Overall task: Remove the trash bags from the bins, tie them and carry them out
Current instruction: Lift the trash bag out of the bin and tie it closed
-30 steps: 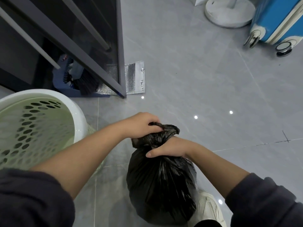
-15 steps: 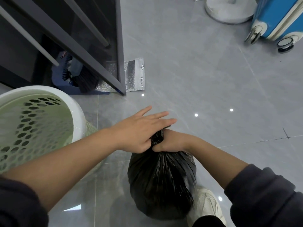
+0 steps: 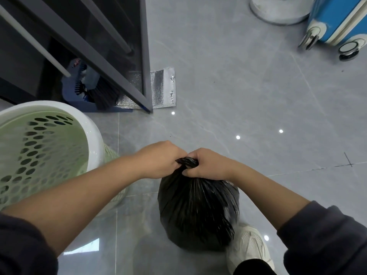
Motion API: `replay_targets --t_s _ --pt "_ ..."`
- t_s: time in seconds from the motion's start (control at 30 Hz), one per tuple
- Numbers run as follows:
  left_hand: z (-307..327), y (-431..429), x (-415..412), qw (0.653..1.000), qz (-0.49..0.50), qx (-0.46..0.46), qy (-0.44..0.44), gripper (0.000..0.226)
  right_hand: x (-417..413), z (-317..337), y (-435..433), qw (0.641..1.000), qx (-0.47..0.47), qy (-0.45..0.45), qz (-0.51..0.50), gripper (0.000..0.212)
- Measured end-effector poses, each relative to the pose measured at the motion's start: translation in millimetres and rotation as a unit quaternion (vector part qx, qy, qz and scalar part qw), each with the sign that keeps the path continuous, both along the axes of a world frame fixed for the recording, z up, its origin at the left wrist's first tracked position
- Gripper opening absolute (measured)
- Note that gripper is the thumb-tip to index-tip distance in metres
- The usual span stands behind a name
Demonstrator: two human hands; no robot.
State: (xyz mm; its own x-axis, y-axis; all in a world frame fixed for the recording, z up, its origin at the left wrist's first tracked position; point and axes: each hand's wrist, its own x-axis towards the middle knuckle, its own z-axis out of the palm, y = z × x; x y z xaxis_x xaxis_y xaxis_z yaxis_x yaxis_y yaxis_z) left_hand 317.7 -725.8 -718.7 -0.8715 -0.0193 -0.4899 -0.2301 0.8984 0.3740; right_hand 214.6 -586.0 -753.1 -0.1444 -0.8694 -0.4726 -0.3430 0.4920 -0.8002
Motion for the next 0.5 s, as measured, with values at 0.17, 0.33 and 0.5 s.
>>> replay_targets --t_s 0.17,0.33,0.5 --pt "28 -4 -4 0.997 0.056 0.061 0.011 0.026 5 -3 8 0.973 -0.147 0.175 -0.033 0.016" --pt "28 -1 -4 0.999 -0.009 -0.035 0.001 0.031 17 -28 17 0.917 -0.211 0.331 -0.061 0.020" --pt "1 13 -1 0.996 -0.023 -0.076 -0.035 0.025 27 -59 26 0.907 -0.155 0.385 -0.068 0.023"
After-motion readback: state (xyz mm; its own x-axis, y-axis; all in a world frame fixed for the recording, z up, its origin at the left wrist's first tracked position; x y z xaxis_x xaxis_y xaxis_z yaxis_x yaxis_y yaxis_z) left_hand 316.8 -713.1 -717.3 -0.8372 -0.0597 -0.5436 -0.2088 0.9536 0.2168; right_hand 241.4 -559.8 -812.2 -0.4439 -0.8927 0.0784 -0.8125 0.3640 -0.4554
